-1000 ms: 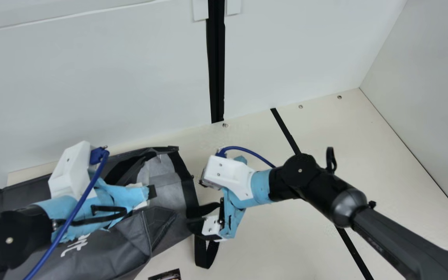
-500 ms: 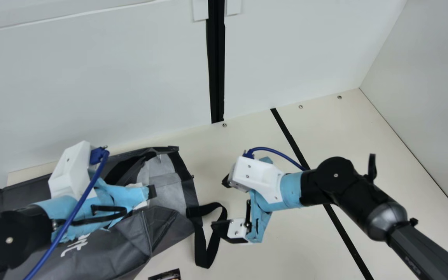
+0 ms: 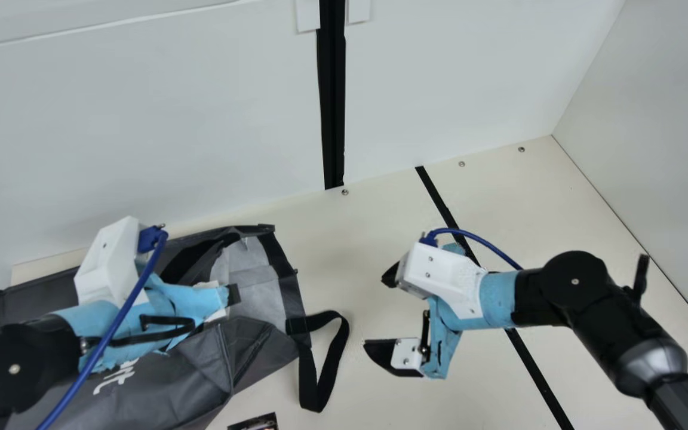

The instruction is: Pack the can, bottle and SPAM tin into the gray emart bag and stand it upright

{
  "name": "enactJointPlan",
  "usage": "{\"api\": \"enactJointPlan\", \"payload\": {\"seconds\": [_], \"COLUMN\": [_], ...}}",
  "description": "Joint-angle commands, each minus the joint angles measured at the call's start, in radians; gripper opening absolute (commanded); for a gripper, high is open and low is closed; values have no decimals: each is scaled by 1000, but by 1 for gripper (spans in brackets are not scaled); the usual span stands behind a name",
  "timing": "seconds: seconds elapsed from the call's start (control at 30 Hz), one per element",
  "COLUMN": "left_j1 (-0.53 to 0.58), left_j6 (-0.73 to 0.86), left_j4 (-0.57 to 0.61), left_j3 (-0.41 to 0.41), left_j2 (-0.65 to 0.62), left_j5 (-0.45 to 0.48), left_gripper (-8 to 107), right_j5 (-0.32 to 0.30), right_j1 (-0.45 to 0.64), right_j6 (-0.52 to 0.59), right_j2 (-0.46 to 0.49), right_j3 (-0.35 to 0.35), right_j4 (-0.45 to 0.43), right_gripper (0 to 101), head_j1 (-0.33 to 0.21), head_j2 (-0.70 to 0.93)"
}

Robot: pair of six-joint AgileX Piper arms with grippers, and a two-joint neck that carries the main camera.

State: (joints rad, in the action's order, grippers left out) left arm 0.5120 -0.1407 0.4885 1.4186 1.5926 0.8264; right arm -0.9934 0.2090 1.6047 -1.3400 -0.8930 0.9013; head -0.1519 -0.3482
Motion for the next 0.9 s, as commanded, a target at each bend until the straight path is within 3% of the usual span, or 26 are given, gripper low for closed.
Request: {"api": "enactJointPlan", "payload": {"seconds": [0.0, 0.43, 0.87], "left_j1": [0, 0, 0], "left_j6": [0, 0, 0], "left_j4": [0, 0, 0], "left_j3": [0, 0, 0], "left_j2": [0, 0, 0], "left_j5": [0, 0, 0], "left_gripper": [-8, -8, -8], "right_j5": [-8, -29, 43], "right_j1": [33, 188, 286], "right_j6": [2, -42, -231], "right_j2": [12, 85, 177], "right_j3": [3, 7, 2], "right_j4": [-10, -80, -180], "right_gripper": [95, 95, 95], "head_j1": [-23, -23, -23], "head_j2": [-1, -1, -1]}}
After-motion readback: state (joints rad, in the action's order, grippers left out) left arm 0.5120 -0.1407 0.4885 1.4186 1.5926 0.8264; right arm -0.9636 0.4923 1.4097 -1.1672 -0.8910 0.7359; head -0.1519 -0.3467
